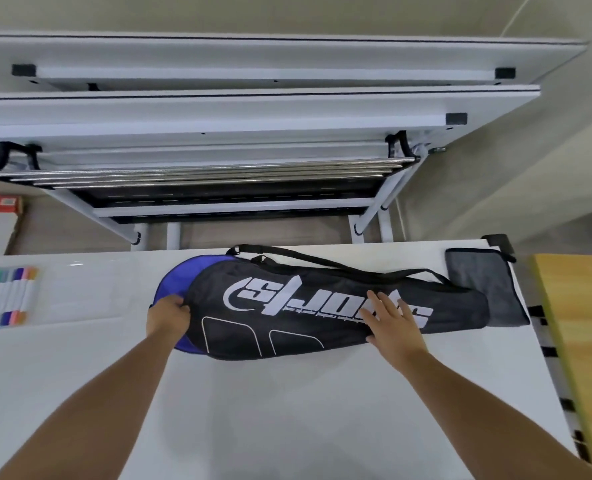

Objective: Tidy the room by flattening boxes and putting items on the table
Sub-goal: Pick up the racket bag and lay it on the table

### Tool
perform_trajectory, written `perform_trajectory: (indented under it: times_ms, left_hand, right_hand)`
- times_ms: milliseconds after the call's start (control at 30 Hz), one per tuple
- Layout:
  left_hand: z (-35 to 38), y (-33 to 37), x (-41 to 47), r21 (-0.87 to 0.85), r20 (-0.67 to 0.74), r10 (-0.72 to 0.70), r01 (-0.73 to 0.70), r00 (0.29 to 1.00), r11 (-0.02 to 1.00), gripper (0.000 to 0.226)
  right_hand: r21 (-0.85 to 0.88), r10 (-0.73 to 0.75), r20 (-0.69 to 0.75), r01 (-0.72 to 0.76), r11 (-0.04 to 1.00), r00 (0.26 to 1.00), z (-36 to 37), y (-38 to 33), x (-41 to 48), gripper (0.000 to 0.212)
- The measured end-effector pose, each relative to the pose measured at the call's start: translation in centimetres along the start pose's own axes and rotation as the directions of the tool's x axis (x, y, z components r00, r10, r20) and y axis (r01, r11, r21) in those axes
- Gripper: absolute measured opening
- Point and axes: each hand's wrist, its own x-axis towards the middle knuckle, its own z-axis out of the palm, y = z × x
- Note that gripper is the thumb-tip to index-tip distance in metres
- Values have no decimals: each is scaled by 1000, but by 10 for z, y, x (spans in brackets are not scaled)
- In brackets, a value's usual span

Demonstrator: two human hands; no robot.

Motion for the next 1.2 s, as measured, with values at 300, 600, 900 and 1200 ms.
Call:
perform_trajectory:
  times_ms: [300,600,900,1200]
  left_hand:
    - [-8,-16,-8,-163,69,-99,109,993,981,18]
    - [-32,-29,-2,-219,-3,-45,43,999,975,15]
    - [-38,-65,22,-205,-56,-54,42,997,978,26]
    - [-9,-57,5,-274,-34,-101,88,994,958,27]
  right_hand:
    - [-217,-73,35,79,973,997,-9,-41,-3,47]
    - [-285,-32,11,33,958,999,-32,-63,3,32]
    - [-107,66,-19,-67,992,998,-52,-117,23,46]
    - [196,217,97,-232,953,971,1,-96,3,73]
